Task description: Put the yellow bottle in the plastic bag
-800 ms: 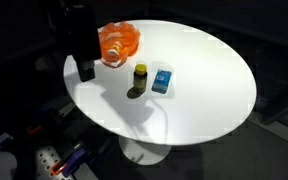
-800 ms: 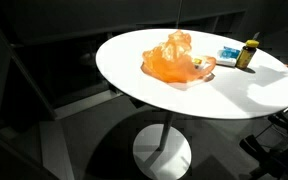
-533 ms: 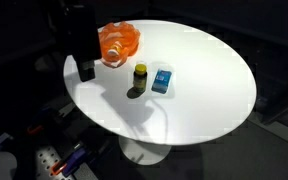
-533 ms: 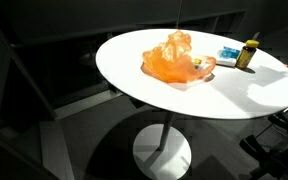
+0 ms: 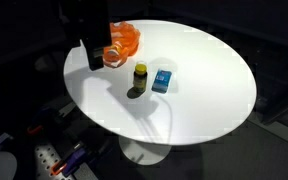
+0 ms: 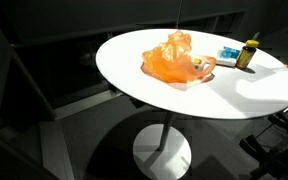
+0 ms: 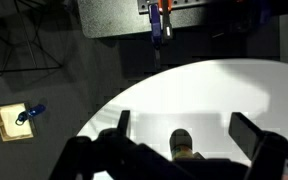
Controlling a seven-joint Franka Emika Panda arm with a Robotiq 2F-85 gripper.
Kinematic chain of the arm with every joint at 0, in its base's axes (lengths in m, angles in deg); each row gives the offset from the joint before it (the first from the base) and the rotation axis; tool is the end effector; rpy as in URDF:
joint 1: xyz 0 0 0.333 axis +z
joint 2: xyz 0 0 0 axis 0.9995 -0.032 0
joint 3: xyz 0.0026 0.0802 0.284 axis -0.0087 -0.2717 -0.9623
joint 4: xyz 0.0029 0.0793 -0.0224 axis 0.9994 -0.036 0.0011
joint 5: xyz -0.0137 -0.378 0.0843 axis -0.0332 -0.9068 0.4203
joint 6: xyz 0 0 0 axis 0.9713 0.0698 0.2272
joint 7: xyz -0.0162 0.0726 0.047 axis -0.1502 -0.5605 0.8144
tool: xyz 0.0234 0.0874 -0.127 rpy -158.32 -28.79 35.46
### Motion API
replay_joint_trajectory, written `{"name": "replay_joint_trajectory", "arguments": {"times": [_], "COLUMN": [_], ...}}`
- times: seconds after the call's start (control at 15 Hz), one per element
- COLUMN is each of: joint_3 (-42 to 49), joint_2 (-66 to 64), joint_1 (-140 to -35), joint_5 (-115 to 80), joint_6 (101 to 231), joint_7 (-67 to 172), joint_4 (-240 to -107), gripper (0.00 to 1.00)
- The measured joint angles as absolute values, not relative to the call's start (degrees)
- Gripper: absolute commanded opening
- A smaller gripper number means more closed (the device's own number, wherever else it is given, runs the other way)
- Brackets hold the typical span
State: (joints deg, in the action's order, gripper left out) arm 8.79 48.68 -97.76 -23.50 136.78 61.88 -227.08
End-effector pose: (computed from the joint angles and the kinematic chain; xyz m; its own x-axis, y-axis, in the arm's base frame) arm 0.3336 -0.1287 0.3832 0.9774 -0.1563 -0.1423 -0.1509 -0.9874 0.0477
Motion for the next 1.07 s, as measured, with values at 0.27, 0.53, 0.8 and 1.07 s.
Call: {"name": "replay_joint_trajectory", "arguments": {"times": [0.27,0.53,0.8,1.07], "joint_3": [8.33,8.32,8.33,8.33], "joint_2": [41.94,34.03,27.93,25.68], "joint_1": [-97.01,-96.52,-96.01,-95.87], "joint_5": [-23.18,-22.73,-19.87,-17.66], "joint_6": [137.63,142.32,148.65,150.50], "joint_7": [60.62,60.62,61.25,61.54], "joint_4": [-221.73,-219.26,-218.95,-218.46], "gripper": [1.00,1.00,1.00,1.00]}}
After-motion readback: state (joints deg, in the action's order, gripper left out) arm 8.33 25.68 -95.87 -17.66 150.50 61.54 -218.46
